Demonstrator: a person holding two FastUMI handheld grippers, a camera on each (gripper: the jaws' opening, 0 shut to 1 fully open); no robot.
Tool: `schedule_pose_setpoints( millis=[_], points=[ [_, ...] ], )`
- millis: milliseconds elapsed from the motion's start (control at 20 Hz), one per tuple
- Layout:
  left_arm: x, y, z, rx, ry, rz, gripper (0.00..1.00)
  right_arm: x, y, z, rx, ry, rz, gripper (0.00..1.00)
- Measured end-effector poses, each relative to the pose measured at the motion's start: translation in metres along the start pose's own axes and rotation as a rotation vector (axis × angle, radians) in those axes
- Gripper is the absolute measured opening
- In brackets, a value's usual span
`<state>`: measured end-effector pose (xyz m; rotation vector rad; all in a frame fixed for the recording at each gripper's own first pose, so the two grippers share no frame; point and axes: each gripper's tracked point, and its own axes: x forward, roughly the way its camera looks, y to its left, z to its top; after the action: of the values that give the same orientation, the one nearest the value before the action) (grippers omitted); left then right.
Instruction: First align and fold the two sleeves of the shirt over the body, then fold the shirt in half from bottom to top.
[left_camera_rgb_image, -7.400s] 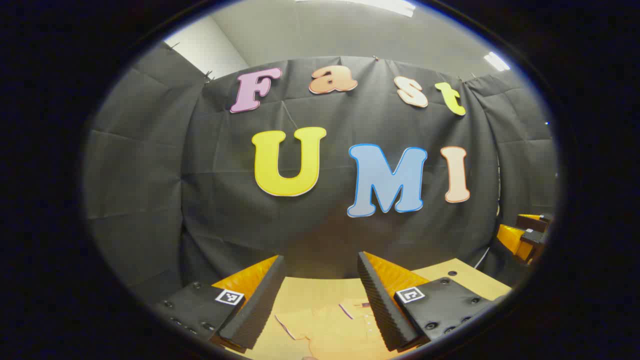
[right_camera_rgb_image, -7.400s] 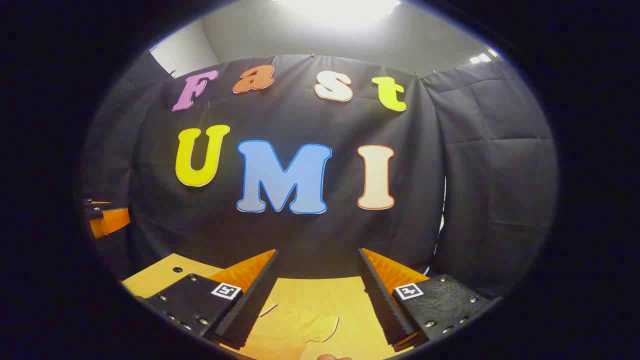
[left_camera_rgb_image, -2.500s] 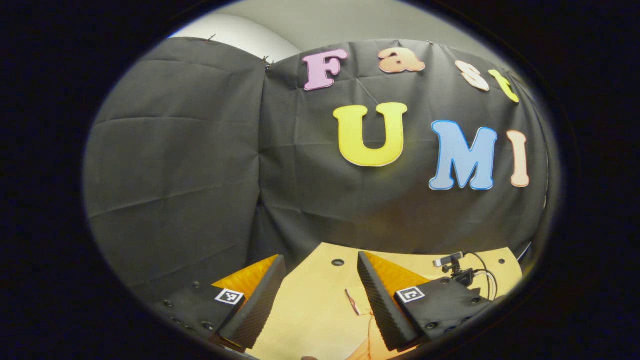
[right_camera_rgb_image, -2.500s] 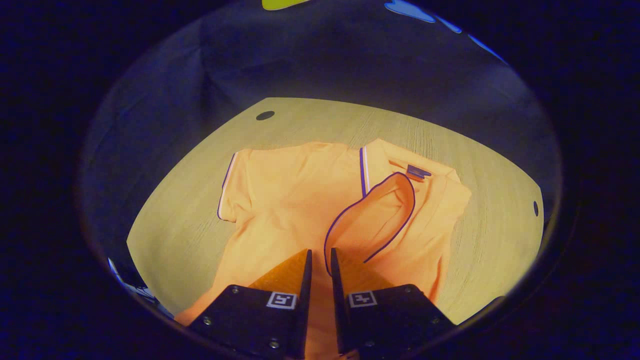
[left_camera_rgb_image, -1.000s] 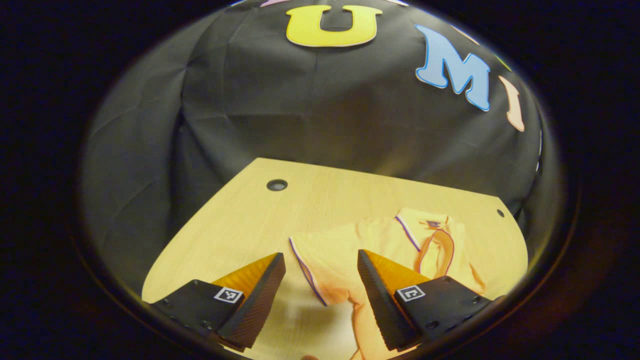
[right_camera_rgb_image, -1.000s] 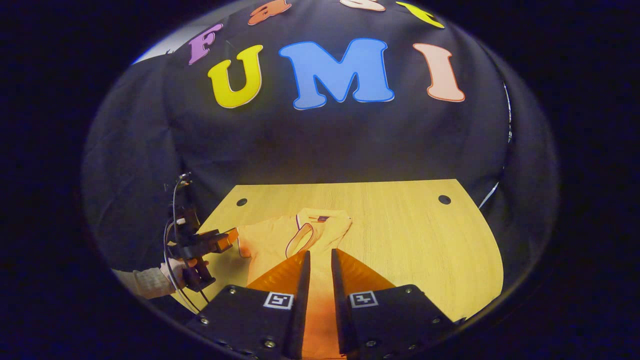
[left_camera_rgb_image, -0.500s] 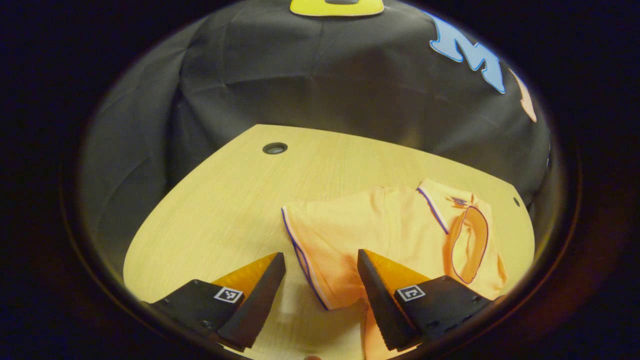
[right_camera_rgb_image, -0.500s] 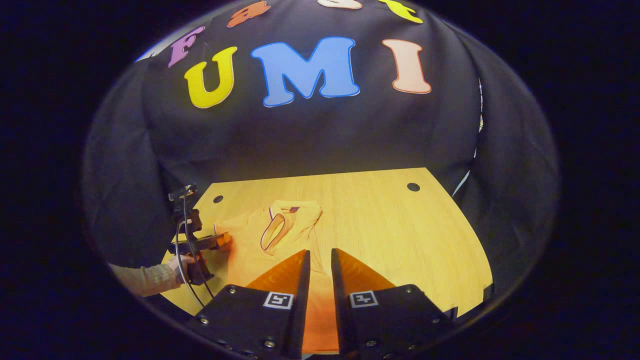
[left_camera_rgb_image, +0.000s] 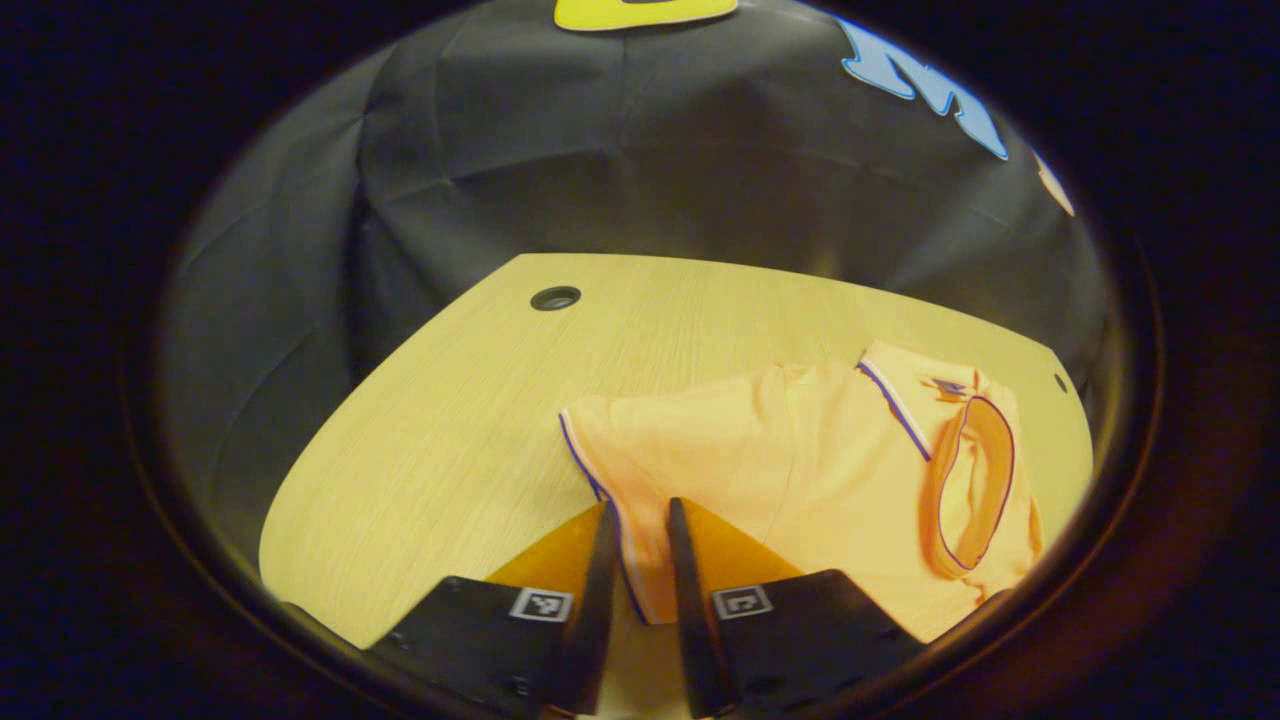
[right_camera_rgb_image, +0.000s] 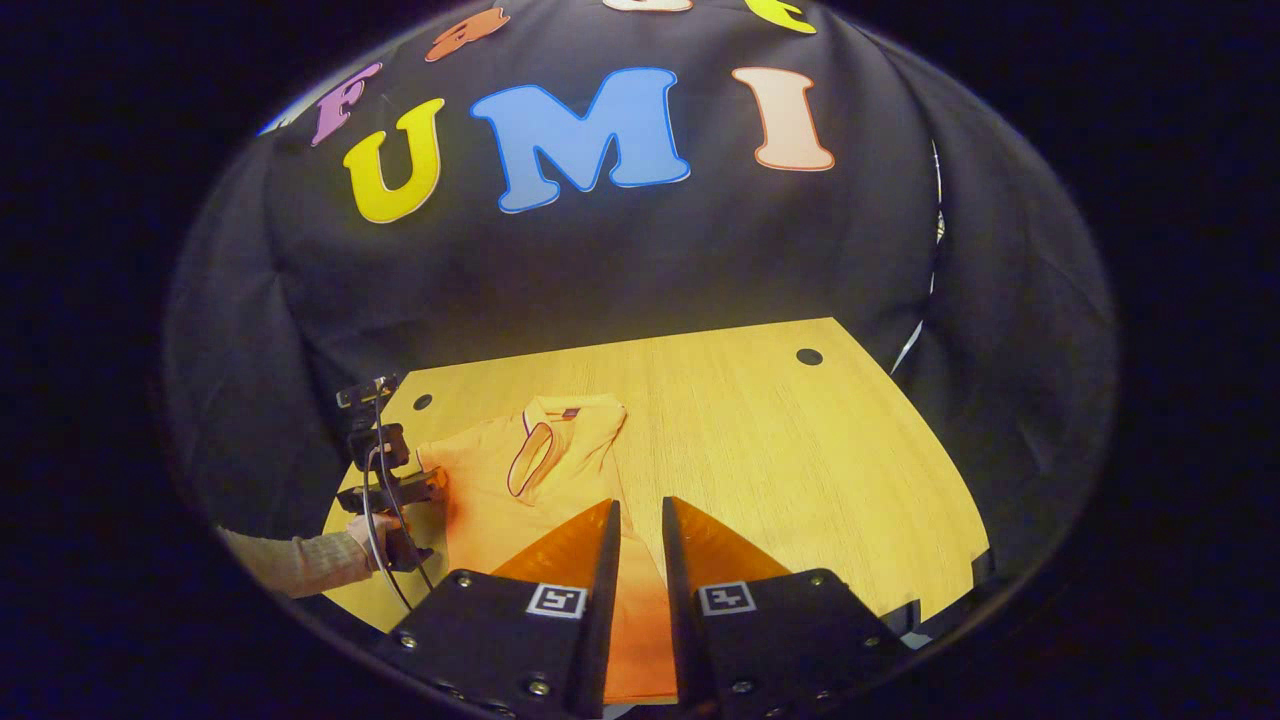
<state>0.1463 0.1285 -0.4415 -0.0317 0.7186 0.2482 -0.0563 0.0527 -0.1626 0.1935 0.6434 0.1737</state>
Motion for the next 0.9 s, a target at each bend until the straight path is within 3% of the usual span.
schedule_pose_setpoints(
  millis=[50,100,150,600,900],
  points=[
    [0.002,-0.002,0.0,0.011,0.002,-0.002,0.27,0.001,-0.001,0.0,0.001,0.0,0.002,0.27],
    [0.0,-0.003,0.001,0.017,0.001,0.011,0.24,0.001,-0.001,0.0,0.002,0.002,0.005,0.27],
    [0.003,-0.004,0.001,0.031,0.006,0.02,0.08,0.001,-0.002,-0.001,0.002,0.004,0.007,0.27],
    [-0.008,-0.032,0.03,0.173,-0.026,-0.003,0.08,0.001,-0.022,-0.006,0.046,0.012,-0.011,0.25],
    [-0.027,-0.122,0.055,0.274,-0.092,-0.14,0.08,-0.001,-0.032,-0.009,0.068,0.014,-0.024,0.27]
  ],
)
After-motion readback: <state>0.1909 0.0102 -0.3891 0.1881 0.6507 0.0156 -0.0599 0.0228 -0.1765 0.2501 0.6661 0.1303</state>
